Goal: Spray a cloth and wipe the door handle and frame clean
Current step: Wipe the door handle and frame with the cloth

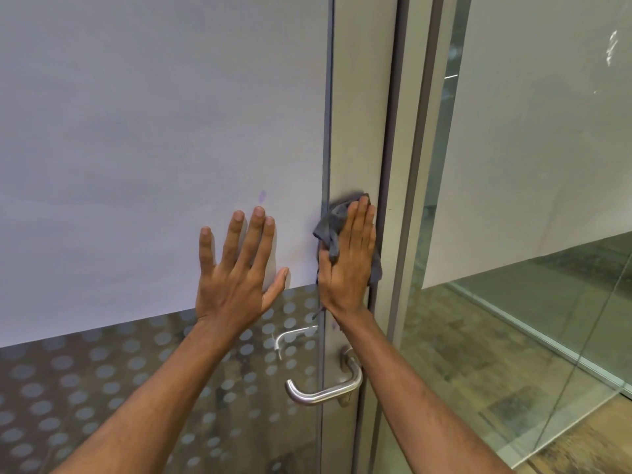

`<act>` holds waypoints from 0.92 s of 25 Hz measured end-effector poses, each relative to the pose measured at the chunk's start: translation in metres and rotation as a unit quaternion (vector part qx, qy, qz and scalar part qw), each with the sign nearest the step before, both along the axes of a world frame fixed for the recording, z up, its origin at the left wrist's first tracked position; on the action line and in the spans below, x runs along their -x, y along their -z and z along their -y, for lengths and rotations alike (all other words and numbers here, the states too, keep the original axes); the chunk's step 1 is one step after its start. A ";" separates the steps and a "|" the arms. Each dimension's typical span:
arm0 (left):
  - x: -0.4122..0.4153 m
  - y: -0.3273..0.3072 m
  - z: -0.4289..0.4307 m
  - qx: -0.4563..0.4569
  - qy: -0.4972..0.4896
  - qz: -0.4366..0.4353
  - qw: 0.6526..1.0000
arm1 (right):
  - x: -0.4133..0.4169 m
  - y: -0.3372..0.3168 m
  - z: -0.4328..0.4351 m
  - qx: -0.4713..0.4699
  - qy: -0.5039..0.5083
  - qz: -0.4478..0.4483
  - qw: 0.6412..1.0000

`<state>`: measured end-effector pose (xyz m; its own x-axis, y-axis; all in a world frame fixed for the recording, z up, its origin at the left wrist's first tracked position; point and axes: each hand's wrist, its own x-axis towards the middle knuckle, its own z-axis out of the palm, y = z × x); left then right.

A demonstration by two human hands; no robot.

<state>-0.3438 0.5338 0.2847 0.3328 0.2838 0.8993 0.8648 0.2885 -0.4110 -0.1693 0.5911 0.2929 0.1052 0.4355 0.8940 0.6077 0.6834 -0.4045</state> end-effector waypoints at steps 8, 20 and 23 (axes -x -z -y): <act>-0.001 -0.001 0.002 0.005 0.007 0.010 1.000 | 0.010 0.130 0.046 0.187 -0.030 -0.037 0.981; -0.001 0.000 0.001 0.006 0.004 0.009 1.000 | -0.019 0.081 0.027 0.135 -0.069 0.030 0.988; -0.001 0.000 0.000 0.008 0.006 0.012 1.000 | -0.033 0.132 0.050 0.234 -0.099 0.023 0.967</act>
<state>-0.3431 0.5337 0.2852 0.3154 0.2935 0.9024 0.8778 0.2711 -0.3950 -0.1362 0.5406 0.1610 -0.0571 0.8007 0.5963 0.5085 0.5373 -0.6729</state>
